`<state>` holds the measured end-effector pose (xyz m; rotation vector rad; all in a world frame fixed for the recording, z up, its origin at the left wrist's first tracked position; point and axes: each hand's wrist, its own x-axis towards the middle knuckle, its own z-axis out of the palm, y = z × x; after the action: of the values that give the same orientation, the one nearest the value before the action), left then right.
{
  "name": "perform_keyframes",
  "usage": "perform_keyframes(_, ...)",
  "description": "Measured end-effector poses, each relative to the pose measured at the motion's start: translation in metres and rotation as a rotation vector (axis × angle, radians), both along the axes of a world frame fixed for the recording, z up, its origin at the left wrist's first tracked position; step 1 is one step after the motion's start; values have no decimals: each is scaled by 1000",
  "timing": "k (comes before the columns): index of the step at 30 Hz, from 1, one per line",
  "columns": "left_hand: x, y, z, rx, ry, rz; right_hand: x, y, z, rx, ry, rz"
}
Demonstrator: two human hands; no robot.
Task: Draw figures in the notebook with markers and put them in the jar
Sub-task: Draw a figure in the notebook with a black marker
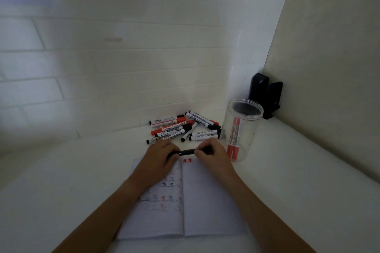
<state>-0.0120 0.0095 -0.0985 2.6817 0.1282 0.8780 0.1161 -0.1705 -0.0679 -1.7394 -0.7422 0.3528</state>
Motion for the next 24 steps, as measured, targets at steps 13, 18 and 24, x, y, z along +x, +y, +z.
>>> perform_keyframes(13,-5,-11,10,31,-2,-38,-8,12,-33,-255,-1132,36)
perform_keyframes(18,-5,-15,11,58,40,-96,-15,9,-32,-203,-1219,32)
perform_keyframes(24,-8,-15,12,13,53,-111,-18,10,-32,-221,-1256,33)
